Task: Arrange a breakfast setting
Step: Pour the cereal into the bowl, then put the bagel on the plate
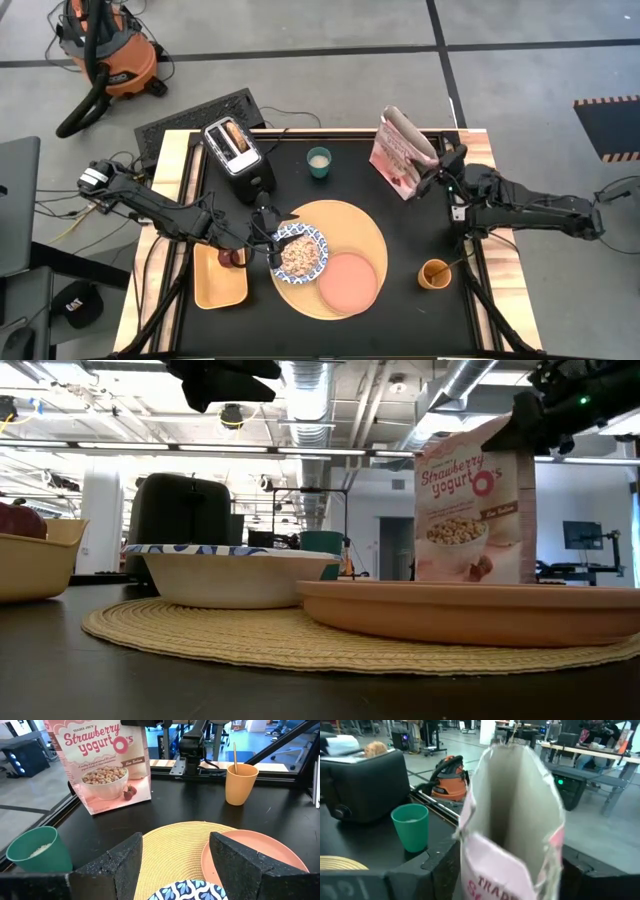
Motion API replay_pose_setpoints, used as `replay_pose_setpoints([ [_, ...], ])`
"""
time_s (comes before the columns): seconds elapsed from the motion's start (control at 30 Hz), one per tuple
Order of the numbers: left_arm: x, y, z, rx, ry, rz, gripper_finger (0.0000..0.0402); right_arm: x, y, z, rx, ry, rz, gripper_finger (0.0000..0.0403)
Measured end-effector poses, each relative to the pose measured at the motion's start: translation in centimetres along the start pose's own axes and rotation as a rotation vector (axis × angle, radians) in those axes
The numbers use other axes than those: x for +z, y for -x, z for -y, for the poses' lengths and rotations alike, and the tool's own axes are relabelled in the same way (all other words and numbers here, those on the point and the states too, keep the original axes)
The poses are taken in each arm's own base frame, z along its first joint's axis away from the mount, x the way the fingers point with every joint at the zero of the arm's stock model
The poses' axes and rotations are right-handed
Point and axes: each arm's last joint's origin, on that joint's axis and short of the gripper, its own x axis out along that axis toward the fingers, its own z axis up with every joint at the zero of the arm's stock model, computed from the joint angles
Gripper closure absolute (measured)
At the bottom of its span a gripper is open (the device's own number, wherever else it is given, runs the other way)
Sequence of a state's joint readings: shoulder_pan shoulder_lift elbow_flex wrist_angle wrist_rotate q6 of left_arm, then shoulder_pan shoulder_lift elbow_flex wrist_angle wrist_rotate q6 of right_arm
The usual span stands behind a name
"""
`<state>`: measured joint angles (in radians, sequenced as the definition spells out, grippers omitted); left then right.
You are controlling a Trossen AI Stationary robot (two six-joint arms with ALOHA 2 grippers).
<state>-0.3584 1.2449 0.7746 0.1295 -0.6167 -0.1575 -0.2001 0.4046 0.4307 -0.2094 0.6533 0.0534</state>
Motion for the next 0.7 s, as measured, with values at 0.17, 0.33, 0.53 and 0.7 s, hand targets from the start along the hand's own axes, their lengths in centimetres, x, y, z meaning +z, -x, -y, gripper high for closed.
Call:
replay_pose_setpoints([
  [0.17, 0.0, 0.0, 0.0, 0.0, 0.0, 0.0, 0.0184, 0.9, 0.3, 0.0, 0.015, -0.003, 0.022, 0.0126],
  [0.33, 0.0, 0.0, 0.0, 0.0, 0.0, 0.0, 0.0184, 2.0, 0.7, 0.2, 0.018, 0.002, 0.052, 0.0124],
  [0.53, 0.0, 0.0, 0.0, -0.006, 0.0, -0.001, 0.0184, 3.0, 1.0, 0.4, 0.017, 0.023, 0.078, 0.0124],
  [0.7, 0.0, 0.0, 0.0, -0.006, 0.0, -0.001, 0.0184, 3.3, 1.1, 0.5, 0.017, 0.027, 0.083, 0.0124],
])
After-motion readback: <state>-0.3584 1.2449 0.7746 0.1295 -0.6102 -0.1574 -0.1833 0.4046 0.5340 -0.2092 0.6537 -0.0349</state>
